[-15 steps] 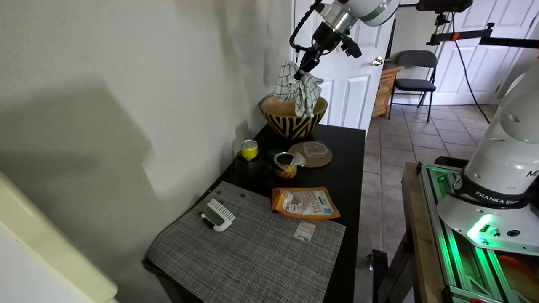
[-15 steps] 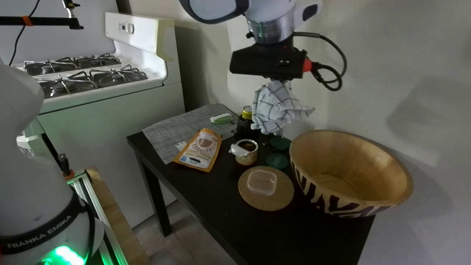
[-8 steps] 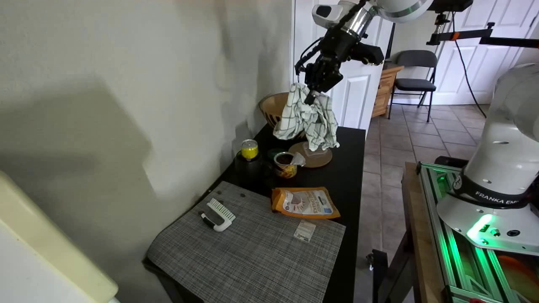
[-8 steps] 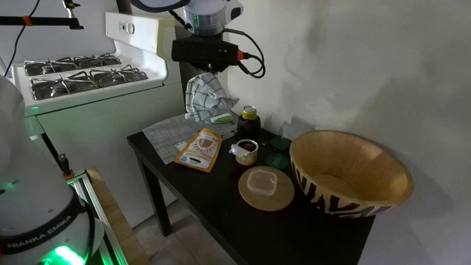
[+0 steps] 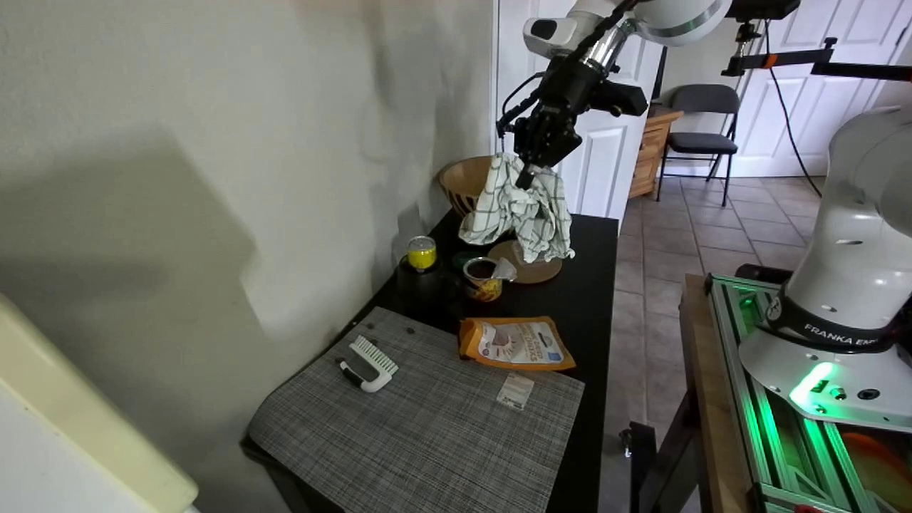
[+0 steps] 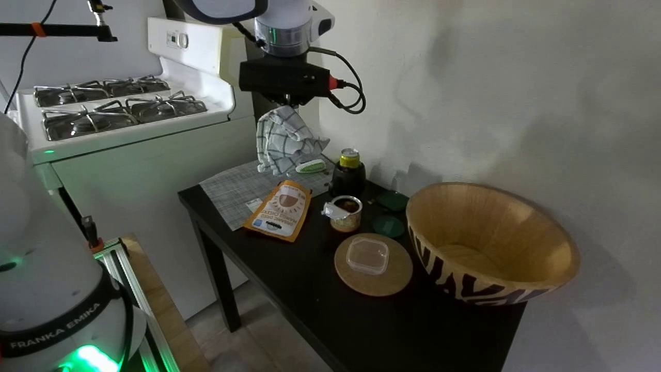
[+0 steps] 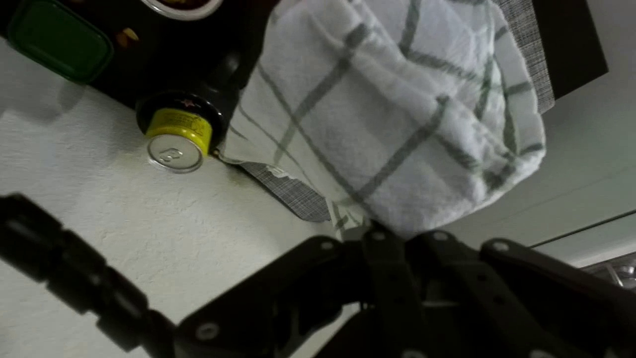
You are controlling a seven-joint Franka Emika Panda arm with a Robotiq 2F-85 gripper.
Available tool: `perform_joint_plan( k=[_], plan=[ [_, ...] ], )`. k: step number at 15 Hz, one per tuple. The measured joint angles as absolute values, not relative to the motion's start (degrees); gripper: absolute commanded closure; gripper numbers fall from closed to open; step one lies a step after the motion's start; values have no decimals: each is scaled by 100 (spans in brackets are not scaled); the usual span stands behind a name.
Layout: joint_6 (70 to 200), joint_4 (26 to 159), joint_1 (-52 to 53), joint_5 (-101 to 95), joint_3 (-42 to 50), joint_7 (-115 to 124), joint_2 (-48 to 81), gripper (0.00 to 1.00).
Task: Take the kitchen towel out of the wooden bowl and place it to the left
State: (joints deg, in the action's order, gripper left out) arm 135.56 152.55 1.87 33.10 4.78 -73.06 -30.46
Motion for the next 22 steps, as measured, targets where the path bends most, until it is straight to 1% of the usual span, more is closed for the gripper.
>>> perform_joint_plan(
  k=[6,10,15,22],
  plan=[
    [13838,15044,1343,3169,-8,-7329,-2088,98],
    [13961,14670,1807,3169,-333,-7514,-1198,98],
    [14247,14035,1873,3099,-791,-7883,58,98],
    [14768,13044,1577,1976,-1146,-7831,1608,98]
  ],
)
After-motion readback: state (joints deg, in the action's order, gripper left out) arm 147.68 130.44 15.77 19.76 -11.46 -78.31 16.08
